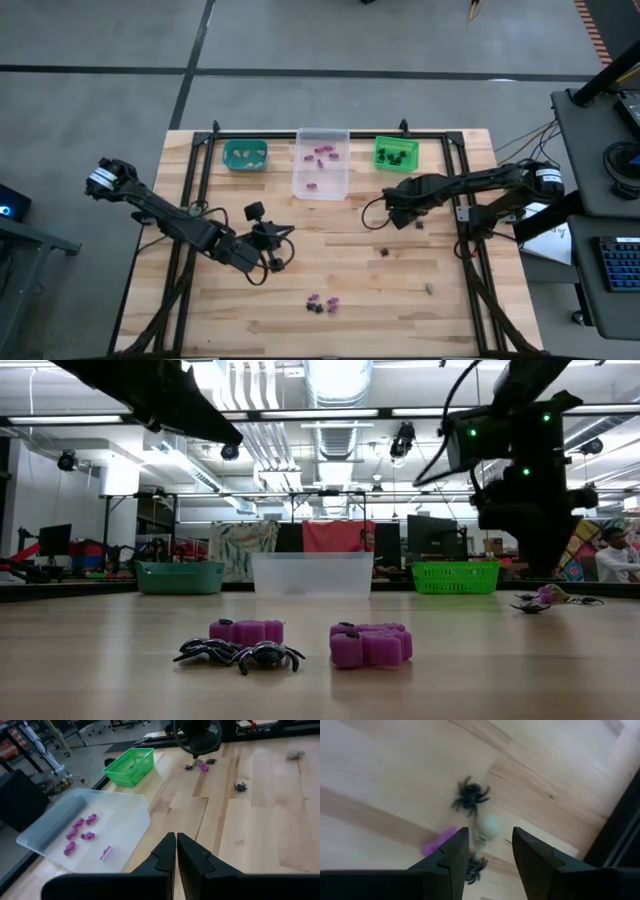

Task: Sort Halloween decoration
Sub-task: Put the white skull toy into the light blue bin

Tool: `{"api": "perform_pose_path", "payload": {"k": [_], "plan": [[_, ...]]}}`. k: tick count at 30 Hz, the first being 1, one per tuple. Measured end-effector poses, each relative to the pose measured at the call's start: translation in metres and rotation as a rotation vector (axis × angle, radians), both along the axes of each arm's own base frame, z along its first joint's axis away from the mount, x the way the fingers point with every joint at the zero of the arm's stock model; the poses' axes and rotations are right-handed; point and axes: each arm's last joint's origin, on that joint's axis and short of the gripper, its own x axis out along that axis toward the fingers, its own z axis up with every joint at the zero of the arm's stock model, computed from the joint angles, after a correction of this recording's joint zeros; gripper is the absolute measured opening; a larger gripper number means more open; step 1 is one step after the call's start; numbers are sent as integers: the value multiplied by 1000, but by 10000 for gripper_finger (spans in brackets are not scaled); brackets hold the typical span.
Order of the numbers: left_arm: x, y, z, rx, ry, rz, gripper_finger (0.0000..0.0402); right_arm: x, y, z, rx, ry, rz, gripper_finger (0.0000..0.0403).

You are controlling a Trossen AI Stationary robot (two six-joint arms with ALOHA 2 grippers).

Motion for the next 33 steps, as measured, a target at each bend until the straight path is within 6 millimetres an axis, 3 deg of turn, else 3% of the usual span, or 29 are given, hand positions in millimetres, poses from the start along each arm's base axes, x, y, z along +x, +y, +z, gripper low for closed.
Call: {"api": "perform_pose_path", "payload": {"k": [10, 20, 33], "plan": [[15, -5, 8, 106, -8, 82, 0, -10, -1, -14, 12, 21, -24, 137], [15, -5, 5, 146, 4, 104, 0, -7, -1, -15, 9, -6, -23, 143], [15, -5, 5, 145, 4, 104, 0, -17, 0, -33, 6, -16, -41, 112]]}}
